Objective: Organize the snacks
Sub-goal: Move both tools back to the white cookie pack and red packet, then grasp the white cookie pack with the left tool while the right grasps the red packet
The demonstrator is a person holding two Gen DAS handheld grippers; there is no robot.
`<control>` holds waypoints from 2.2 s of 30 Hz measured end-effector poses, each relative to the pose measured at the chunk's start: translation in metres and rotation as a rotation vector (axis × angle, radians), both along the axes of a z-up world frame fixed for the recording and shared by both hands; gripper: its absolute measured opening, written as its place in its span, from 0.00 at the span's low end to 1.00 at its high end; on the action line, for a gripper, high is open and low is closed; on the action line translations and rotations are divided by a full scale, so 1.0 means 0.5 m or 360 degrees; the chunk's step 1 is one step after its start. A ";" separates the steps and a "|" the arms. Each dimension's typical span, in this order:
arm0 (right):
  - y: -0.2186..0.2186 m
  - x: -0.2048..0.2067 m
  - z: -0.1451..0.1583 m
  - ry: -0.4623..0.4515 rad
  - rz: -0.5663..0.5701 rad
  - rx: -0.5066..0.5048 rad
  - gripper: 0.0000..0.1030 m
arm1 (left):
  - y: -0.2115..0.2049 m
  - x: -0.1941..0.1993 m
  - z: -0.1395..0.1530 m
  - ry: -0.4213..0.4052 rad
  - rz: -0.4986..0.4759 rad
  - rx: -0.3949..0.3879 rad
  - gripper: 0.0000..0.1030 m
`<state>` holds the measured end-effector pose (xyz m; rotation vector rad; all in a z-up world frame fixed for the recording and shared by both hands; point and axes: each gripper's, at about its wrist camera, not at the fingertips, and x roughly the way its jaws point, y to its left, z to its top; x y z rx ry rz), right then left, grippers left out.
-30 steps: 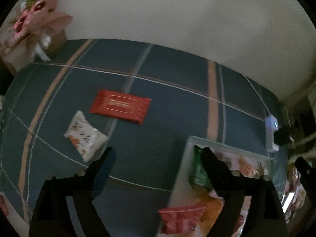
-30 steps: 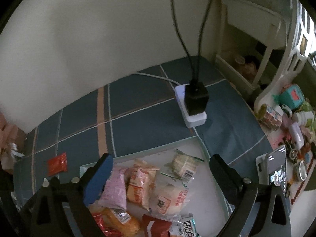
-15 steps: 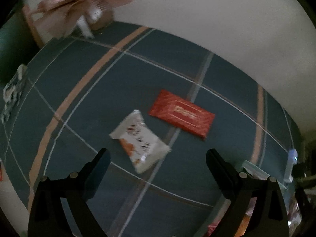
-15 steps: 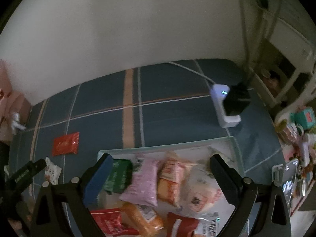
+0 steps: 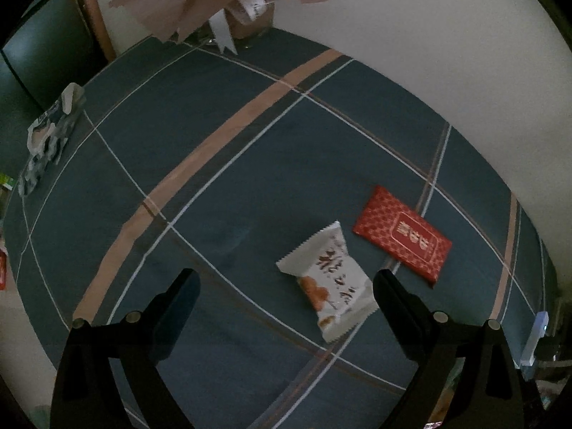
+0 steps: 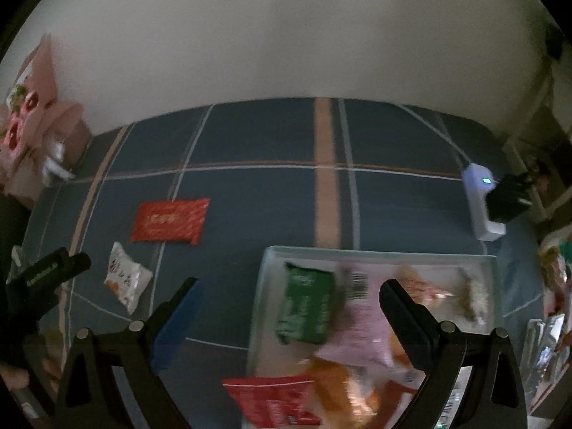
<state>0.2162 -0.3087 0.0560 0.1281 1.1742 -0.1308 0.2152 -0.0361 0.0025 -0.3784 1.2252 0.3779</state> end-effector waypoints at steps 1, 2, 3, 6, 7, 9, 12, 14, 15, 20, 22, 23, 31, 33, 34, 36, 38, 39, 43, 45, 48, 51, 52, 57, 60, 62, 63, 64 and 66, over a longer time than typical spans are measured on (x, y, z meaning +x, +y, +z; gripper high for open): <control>0.015 0.007 -0.006 0.0009 0.0022 0.0009 0.97 | 0.005 0.000 -0.001 0.0002 0.0005 -0.0001 0.95; 0.023 0.011 -0.009 0.0014 0.0035 0.0016 0.97 | 0.010 0.000 -0.002 0.0006 0.0010 -0.0002 0.95; 0.032 0.016 -0.013 0.0019 0.0048 0.0023 0.97 | 0.015 0.000 -0.003 0.0010 0.0016 -0.0003 0.95; 0.060 0.029 -0.024 0.0037 0.0084 0.0042 0.97 | 0.036 0.001 -0.011 0.0022 0.0038 -0.0009 0.95; 0.071 0.034 -0.029 0.0045 0.0096 0.0046 0.97 | 0.041 0.001 -0.013 0.0026 0.0044 -0.0011 0.95; 0.087 0.042 -0.038 0.0060 0.0116 0.0050 0.97 | 0.053 0.001 -0.018 0.0037 0.0063 -0.0017 0.95; 0.112 0.049 -0.055 0.0084 0.0145 0.0057 0.97 | 0.068 0.002 -0.026 0.0054 0.0082 -0.0024 0.95; 0.124 0.054 -0.067 0.0099 0.0157 0.0065 0.97 | 0.077 0.003 -0.033 0.0065 0.0092 -0.0030 0.95; 0.130 0.057 -0.074 0.0107 0.0163 0.0070 0.97 | 0.080 0.003 -0.037 0.0073 0.0098 -0.0033 0.95; 0.149 0.068 -0.101 0.0133 0.0171 0.0078 0.97 | 0.088 0.013 -0.064 0.0113 0.0118 -0.0058 0.95; 0.154 0.073 -0.113 0.0145 0.0177 0.0084 0.97 | 0.082 0.020 -0.077 0.0131 0.0109 -0.0072 0.95; 0.156 0.076 -0.119 0.0151 0.0176 0.0085 0.97 | 0.078 0.025 -0.084 0.0137 0.0098 -0.0081 0.95; 0.145 0.095 -0.143 0.0124 0.0103 0.0127 0.97 | 0.014 0.061 -0.127 0.0179 -0.0072 -0.0081 0.95; 0.140 0.100 -0.147 0.0113 0.0087 0.0127 0.97 | 0.002 0.065 -0.134 0.0185 -0.0088 -0.0075 0.95; 0.139 0.102 -0.148 0.0106 0.0081 0.0126 0.97 | -0.003 0.067 -0.137 0.0181 -0.0091 -0.0084 0.95; 0.137 0.106 -0.152 0.0100 0.0072 0.0129 0.97 | -0.009 0.069 -0.139 0.0171 -0.0089 -0.0101 0.95; 0.135 0.109 -0.157 0.0102 0.0065 0.0117 0.97 | -0.016 0.073 -0.138 0.0164 -0.0104 -0.0097 0.93; 0.133 0.110 -0.159 0.0103 0.0063 0.0112 0.97 | -0.018 0.073 -0.138 0.0153 -0.0087 -0.0099 0.91; 0.130 0.114 -0.166 0.0107 0.0051 0.0099 0.97 | -0.033 0.077 -0.138 0.0140 -0.0135 -0.0190 0.74; 0.133 0.116 -0.169 0.0108 0.0058 0.0096 0.97 | -0.045 0.075 -0.135 0.0136 -0.0154 -0.0188 0.70; 0.137 0.119 -0.170 0.0107 0.0065 0.0082 0.97 | -0.056 0.080 -0.133 0.0128 -0.0166 -0.0195 0.67; 0.132 0.119 -0.170 0.0107 0.0057 0.0092 0.97 | -0.057 0.083 -0.133 0.0122 -0.0167 -0.0209 0.66; 0.132 0.118 -0.170 0.0106 0.0055 0.0091 0.97 | -0.057 0.083 -0.133 0.0119 -0.0167 -0.0212 0.65; 0.132 0.116 -0.169 0.0088 0.0060 0.0097 0.97 | -0.036 0.067 -0.129 0.0086 -0.0188 -0.0234 0.57; 0.135 0.119 -0.171 0.0074 0.0062 0.0100 0.97 | -0.034 0.070 -0.130 0.0067 -0.0202 -0.0219 0.56; 0.137 0.119 -0.172 0.0063 0.0066 0.0108 0.97 | -0.028 0.071 -0.131 0.0054 -0.0202 -0.0227 0.56; 0.138 0.119 -0.172 0.0055 0.0067 0.0111 0.97 | -0.024 0.072 -0.131 0.0048 -0.0200 -0.0233 0.56; 0.138 0.119 -0.173 0.0048 0.0066 0.0112 0.97 | -0.019 0.072 -0.131 0.0040 -0.0198 -0.0238 0.56; 0.139 0.121 -0.172 0.0031 0.0066 0.0115 0.97 | -0.016 0.073 -0.131 0.0027 -0.0193 -0.0238 0.56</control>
